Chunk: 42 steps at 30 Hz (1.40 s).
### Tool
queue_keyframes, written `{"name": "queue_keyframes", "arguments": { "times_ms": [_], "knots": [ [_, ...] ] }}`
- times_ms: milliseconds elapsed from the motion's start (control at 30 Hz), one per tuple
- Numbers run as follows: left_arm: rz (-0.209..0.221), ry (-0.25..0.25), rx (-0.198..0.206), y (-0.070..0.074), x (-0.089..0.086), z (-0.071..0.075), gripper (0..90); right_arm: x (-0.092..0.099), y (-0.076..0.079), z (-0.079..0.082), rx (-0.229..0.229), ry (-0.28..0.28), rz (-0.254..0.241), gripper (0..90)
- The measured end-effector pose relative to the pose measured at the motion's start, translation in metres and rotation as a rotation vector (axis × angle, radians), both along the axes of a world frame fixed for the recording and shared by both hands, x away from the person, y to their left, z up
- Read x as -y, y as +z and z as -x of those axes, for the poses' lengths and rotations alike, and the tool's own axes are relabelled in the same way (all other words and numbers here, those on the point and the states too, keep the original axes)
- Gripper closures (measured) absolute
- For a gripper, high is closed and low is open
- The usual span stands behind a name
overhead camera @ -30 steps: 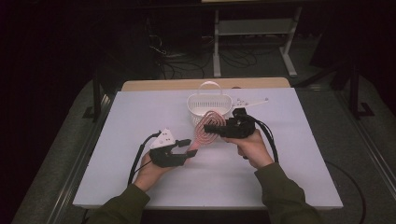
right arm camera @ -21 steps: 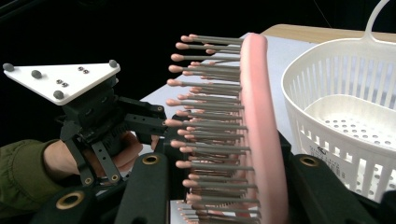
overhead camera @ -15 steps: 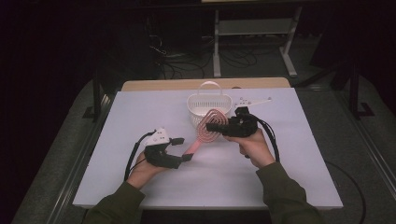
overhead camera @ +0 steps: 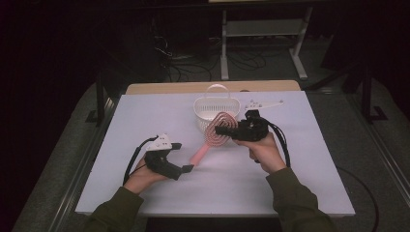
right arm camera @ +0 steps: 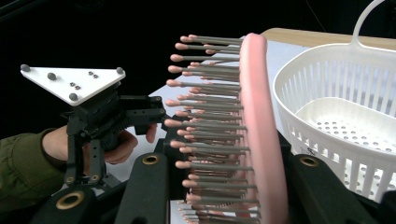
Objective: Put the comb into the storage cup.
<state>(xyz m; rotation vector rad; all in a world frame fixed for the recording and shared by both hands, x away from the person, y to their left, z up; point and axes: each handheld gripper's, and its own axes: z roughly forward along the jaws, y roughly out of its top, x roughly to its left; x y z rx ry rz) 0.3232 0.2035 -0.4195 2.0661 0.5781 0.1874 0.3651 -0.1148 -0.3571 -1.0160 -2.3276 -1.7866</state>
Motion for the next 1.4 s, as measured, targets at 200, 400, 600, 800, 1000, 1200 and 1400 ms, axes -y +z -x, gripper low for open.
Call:
{"name": "queue_keyframes", "arguments": {
  "times_ms": [200, 400, 600, 800, 1000, 1200, 1400],
  "knots": [
    [-0.042, 0.001, 0.003, -0.003, -0.009, 0.007, 0.0, 0.002, 0.001, 0.0, 0.005, -0.006, -0.004, 62.7],
    [-0.069, 0.004, -0.008, -0.009, -0.022, 0.015, 0.0, 0.003, 0.002, 0.0, 0.005, -0.01, -0.007, 62.7],
    [-0.073, 0.023, -0.012, -0.012, -0.035, 0.022, 0.0, 0.005, 0.003, 0.0, 0.006, -0.018, -0.017, 62.7],
    [-0.08, 0.036, -0.016, -0.015, -0.042, 0.028, 0.0, 0.009, 0.005, -0.001, 0.01, -0.028, -0.035, 62.7],
    [-0.1, 0.03, -0.036, -0.017, -0.041, 0.029, 0.0, 0.012, 0.009, -0.001, 0.016, -0.037, -0.041, 62.7],
    [-0.118, 0.023, -0.049, -0.018, -0.041, 0.029, 0.0, 0.016, 0.014, -0.001, 0.03, -0.051, -0.047, 62.7],
    [-0.115, 0.034, -0.037, -0.017, -0.042, 0.029, 0.0, 0.023, 0.02, -0.002, 0.039, -0.067, -0.055, 62.7]
  ]
}}
